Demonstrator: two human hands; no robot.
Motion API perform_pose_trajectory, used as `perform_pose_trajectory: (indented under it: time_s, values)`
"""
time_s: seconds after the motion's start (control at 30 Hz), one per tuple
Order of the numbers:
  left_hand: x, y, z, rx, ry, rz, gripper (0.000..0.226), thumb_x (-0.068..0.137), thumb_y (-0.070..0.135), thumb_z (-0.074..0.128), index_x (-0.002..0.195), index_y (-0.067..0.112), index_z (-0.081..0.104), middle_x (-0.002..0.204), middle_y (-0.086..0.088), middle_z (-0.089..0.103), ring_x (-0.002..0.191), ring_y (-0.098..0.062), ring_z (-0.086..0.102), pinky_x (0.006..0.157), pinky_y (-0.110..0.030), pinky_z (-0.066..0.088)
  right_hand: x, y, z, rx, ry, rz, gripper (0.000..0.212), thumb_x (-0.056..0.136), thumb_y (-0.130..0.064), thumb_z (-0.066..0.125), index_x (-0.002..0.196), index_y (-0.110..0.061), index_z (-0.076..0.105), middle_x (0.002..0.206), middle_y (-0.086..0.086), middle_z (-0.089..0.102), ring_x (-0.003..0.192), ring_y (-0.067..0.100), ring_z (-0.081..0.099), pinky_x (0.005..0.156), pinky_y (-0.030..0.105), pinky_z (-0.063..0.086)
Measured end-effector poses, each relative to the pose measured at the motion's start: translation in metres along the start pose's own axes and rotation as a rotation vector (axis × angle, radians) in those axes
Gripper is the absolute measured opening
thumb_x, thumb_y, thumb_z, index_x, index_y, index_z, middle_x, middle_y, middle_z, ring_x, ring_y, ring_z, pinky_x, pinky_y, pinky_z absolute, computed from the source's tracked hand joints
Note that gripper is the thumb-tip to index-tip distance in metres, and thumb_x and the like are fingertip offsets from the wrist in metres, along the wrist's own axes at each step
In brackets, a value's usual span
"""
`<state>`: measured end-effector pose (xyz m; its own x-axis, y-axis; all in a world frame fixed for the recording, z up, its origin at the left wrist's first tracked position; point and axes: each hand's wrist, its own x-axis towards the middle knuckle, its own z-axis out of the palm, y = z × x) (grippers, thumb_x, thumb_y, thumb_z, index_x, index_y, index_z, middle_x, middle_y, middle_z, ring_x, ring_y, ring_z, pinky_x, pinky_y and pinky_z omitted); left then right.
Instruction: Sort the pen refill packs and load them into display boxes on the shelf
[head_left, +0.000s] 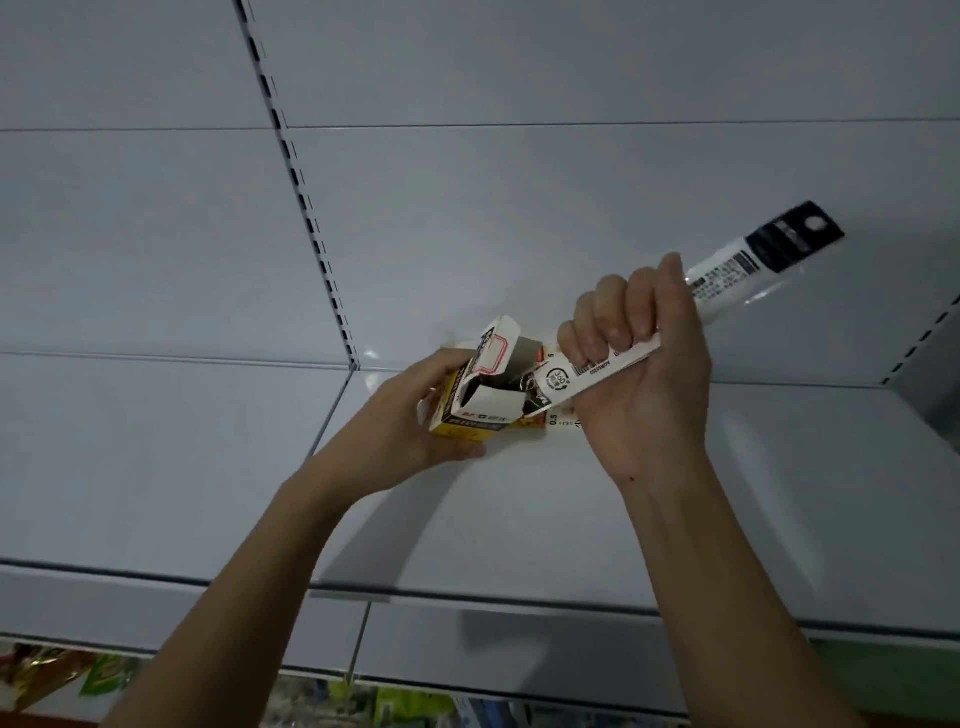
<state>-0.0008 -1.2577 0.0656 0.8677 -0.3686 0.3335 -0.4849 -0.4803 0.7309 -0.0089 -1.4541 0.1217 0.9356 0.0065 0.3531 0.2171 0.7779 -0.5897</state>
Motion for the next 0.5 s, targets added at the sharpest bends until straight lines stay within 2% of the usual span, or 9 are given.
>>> perform_pose_trajectory:
  time_s: [0.07, 0.17, 0.23, 0.3, 0.4, 0.47, 0.5]
  values:
    - [0.002, -0.003, 0.000, 0.046, -0.015, 0.023, 0.077, 0.071, 0.012, 0.087, 0.130, 0.039, 0.045, 0.123, 0.025, 0.057, 0.113, 0.001, 0.054, 0.088, -0.013, 0.045, -0.001, -0.004, 0.008, 0.040, -0.062, -0.031, 0.047, 0.095, -0.022, 0.047, 0.056, -0.016, 0.022, 0.054, 0.000, 0.025, 0.053, 0.016, 0.018, 0.052, 0.028, 0.025]
    - [0.004, -0.006, 0.003, 0.077, -0.026, 0.044, 0.078, 0.070, 0.018, 0.088, 0.132, 0.036, 0.044, 0.127, 0.020, 0.057, 0.114, -0.002, 0.054, 0.092, -0.010, 0.040, 0.004, -0.002, 0.022, -0.011, -0.067, -0.039, 0.045, 0.091, -0.016, 0.045, 0.056, -0.016, 0.017, 0.052, 0.001, 0.022, 0.052, 0.017, 0.016, 0.051, 0.029, 0.025]
    - [0.004, -0.004, 0.004, 0.080, -0.006, 0.051, 0.080, 0.068, 0.019, 0.089, 0.131, 0.039, 0.043, 0.124, 0.029, 0.055, 0.113, 0.001, 0.054, 0.091, -0.011, 0.041, 0.007, 0.005, 0.023, -0.148, -0.076, -0.033, 0.042, 0.092, -0.012, 0.041, 0.055, -0.018, 0.020, 0.052, 0.000, 0.026, 0.052, 0.016, 0.019, 0.051, 0.027, 0.027]
    - [0.003, -0.002, 0.005, 0.072, 0.014, 0.053, 0.080, 0.067, 0.019, 0.090, 0.127, 0.043, 0.043, 0.117, 0.034, 0.055, 0.108, 0.002, 0.055, 0.088, -0.014, 0.045, 0.005, 0.014, 0.019, -0.406, -0.102, -0.058, 0.043, 0.095, -0.014, 0.040, 0.055, -0.021, 0.029, 0.056, 0.001, 0.034, 0.053, 0.013, 0.029, 0.053, 0.026, 0.034]
    - [0.002, -0.002, 0.008, 0.086, 0.001, 0.065, 0.079, 0.068, 0.024, 0.090, 0.130, 0.041, 0.043, 0.121, 0.023, 0.058, 0.110, -0.004, 0.057, 0.091, -0.023, 0.050, 0.001, 0.020, 0.009, -0.764, -0.148, -0.108, 0.031, 0.094, -0.021, 0.043, 0.063, -0.019, 0.042, 0.075, 0.014, 0.048, 0.061, 0.007, 0.046, 0.059, 0.021, 0.041]
    - [0.002, -0.004, 0.009, 0.100, -0.003, 0.068, 0.079, 0.069, 0.027, 0.089, 0.132, 0.037, 0.043, 0.125, 0.018, 0.058, 0.112, -0.004, 0.056, 0.092, -0.025, 0.050, 0.001, 0.019, 0.006, -0.826, -0.133, -0.076, 0.022, 0.094, -0.028, 0.045, 0.081, -0.013, 0.055, 0.095, 0.006, 0.060, 0.074, 0.005, 0.058, 0.063, 0.018, 0.046]
    - [0.002, -0.005, 0.009, 0.101, 0.002, 0.067, 0.079, 0.069, 0.027, 0.089, 0.133, 0.037, 0.043, 0.126, 0.017, 0.058, 0.113, -0.004, 0.056, 0.092, -0.025, 0.050, 0.002, 0.021, 0.003, -0.842, -0.125, -0.047, 0.025, 0.096, -0.030, 0.045, 0.092, -0.010, 0.059, 0.103, 0.001, 0.062, 0.084, 0.007, 0.062, 0.067, 0.017, 0.048]
